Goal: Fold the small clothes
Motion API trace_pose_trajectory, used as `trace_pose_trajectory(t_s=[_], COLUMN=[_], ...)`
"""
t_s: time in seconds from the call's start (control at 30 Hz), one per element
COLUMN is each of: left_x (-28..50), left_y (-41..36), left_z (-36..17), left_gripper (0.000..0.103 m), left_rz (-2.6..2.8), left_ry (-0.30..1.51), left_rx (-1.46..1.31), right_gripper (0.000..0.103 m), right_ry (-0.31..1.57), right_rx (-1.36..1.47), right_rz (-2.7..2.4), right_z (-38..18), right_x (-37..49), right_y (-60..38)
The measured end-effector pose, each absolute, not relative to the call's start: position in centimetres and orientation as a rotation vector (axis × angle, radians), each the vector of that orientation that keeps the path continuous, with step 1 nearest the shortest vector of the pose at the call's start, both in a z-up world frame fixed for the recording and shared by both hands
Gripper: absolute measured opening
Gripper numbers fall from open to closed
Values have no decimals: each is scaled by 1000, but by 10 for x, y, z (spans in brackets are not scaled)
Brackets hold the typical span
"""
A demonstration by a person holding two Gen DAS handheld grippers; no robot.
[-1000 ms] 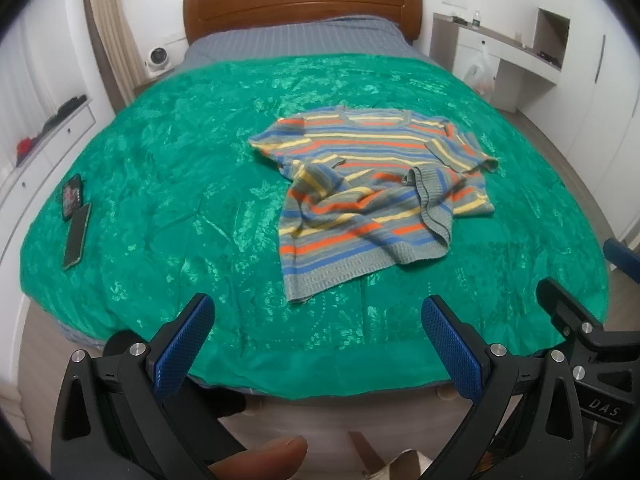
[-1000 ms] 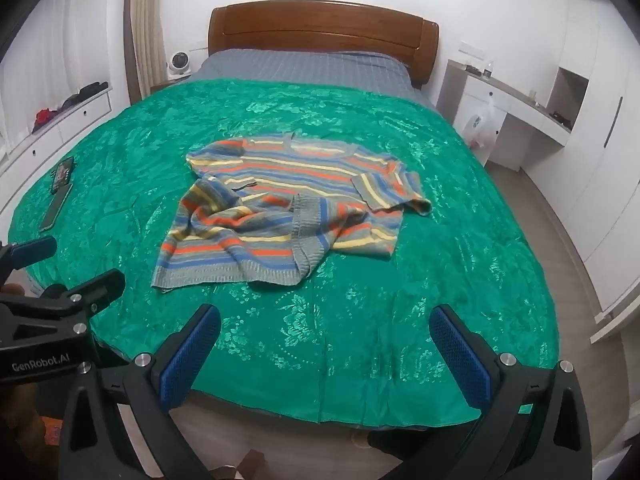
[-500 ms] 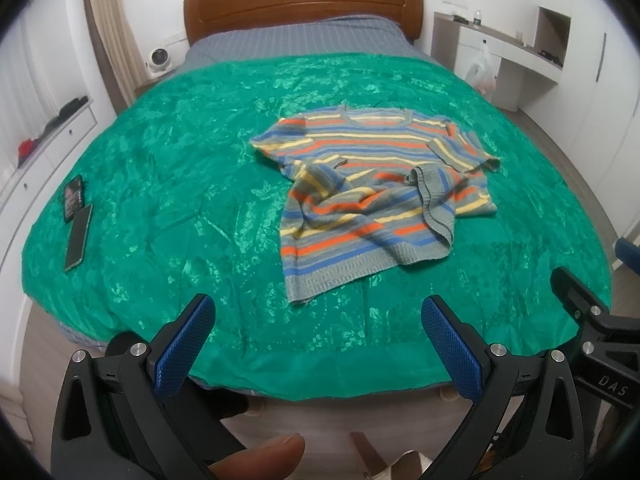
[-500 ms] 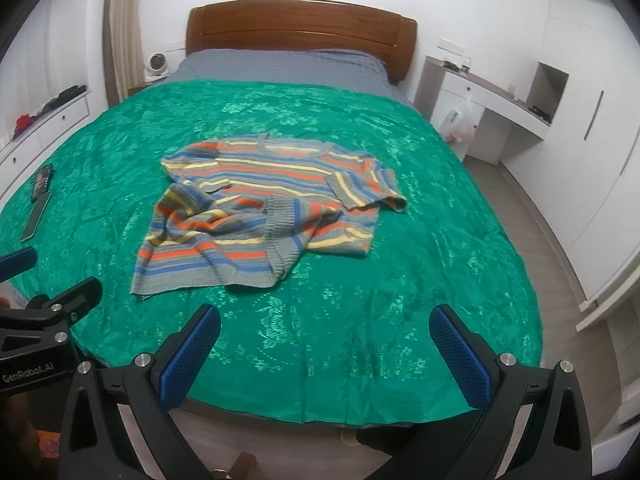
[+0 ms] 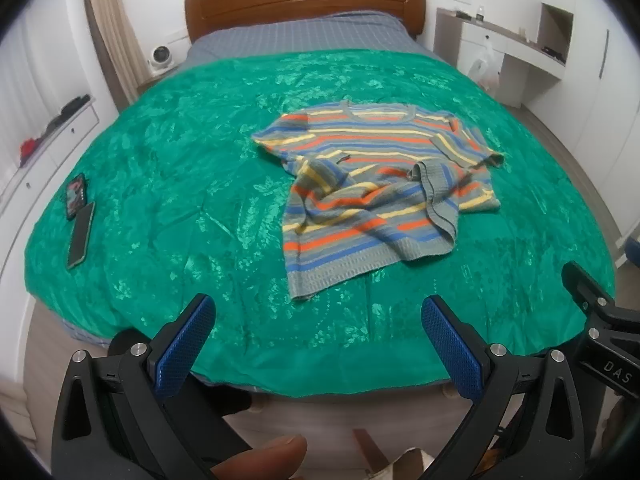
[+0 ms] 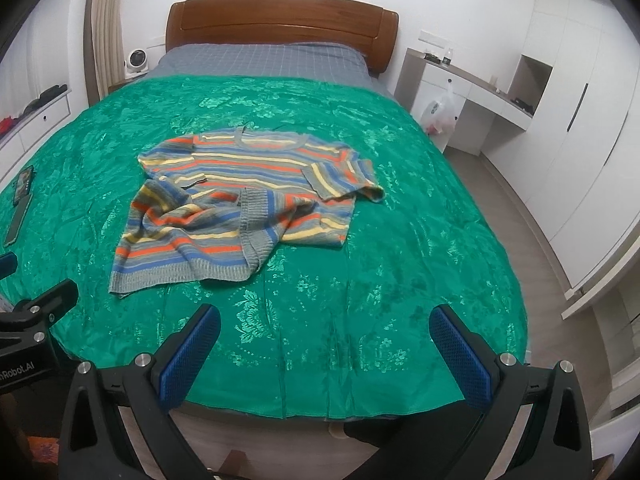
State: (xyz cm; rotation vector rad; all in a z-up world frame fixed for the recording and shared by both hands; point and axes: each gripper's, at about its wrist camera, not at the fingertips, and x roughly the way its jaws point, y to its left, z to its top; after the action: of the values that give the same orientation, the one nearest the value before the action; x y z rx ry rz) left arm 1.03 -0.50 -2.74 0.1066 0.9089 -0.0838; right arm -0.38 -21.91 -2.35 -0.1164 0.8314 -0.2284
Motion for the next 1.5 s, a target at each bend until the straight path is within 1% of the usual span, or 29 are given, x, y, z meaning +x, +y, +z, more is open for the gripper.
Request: trace_pose_trajectory(t_s=[0.8, 1.03, 1.17, 1.23, 1.3, 1.37, 1.43, 1.47, 1.5], left_x=[13, 22, 44, 65, 92, 113, 130, 135, 137], left_y=[-3, 7, 37, 50, 59, 65, 70, 70, 69], left_z=[-32, -42, -58, -79, -111, -137, -159, -166, -168], left_gripper=[103, 103, 103, 103, 102, 101, 91, 83, 82], left_rz=[-92, -80, -51, -35, -42, -38, -34, -46, -58], left_ry=[937, 970, 979, 994, 1043, 1108, 1159, 1174, 1178], left_rx=[101, 79, 25, 31, 31, 11, -34, -55, -66], right_gripper=[103, 103, 103, 103, 103, 103, 102, 103, 102], right_ry=[848, 843, 811, 774, 770, 805, 834, 844, 867], right_rx=[-136, -125, -103, -105, -133, -143, -121, -111, -98], right_rz=[-259, -223, -146, -93, -42, 17, 84, 105, 144], right_z=[-23, -26, -26, -29, -42, -59, -74, -79, -87], right_x=[-1, 0, 9, 22, 48, 81, 119, 134, 158], right_y=[-218, -219, -228, -234, -238, -237, -232, -229, -222])
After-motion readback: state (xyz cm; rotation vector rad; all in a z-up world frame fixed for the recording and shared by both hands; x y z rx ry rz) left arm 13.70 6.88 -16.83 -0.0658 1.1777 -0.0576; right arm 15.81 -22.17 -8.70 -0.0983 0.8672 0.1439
